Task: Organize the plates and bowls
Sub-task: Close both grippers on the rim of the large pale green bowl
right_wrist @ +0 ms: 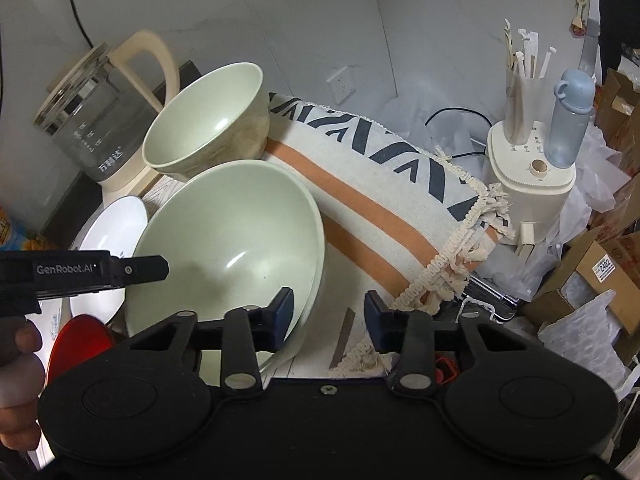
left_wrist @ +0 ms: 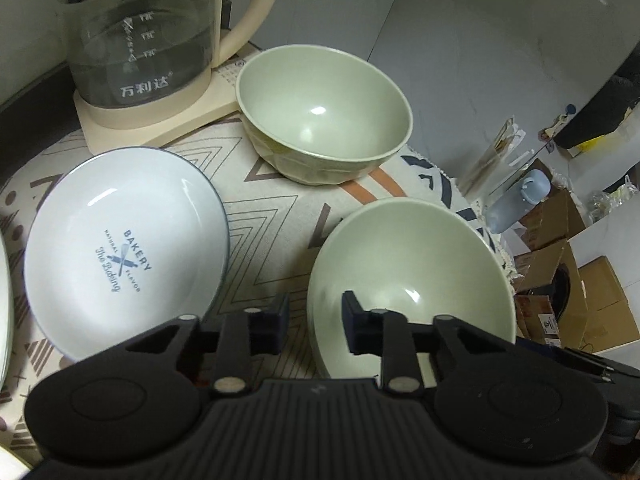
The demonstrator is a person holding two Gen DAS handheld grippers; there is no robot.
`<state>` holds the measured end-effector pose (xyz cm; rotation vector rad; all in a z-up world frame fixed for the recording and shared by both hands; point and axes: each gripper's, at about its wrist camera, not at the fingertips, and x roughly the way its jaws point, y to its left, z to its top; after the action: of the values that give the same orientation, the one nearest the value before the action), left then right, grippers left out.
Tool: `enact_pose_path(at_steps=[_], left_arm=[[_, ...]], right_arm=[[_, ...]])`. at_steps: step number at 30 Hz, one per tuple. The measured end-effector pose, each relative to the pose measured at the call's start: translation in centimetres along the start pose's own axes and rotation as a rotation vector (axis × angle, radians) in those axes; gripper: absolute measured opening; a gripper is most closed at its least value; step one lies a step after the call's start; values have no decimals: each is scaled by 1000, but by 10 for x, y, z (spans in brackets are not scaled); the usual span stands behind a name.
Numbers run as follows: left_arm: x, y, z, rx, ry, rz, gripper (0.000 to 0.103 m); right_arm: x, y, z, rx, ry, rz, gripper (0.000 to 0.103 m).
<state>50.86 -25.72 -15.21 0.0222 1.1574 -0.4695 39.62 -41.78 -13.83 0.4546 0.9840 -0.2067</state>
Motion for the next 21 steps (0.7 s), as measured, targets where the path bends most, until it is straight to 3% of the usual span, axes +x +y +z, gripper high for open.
enact_pose_path(at_steps=[5, 8, 21], left_arm=[[13, 0, 4, 4, 23, 6, 5], [13, 0, 6, -2, 34, 9, 4], [-37, 6, 13, -26, -43, 2, 4]], right_arm=[[8, 1, 2, -5, -9, 37, 16], [8, 8, 3, -29, -32, 10, 15], [-35, 31, 20, -62, -136, 58, 15]])
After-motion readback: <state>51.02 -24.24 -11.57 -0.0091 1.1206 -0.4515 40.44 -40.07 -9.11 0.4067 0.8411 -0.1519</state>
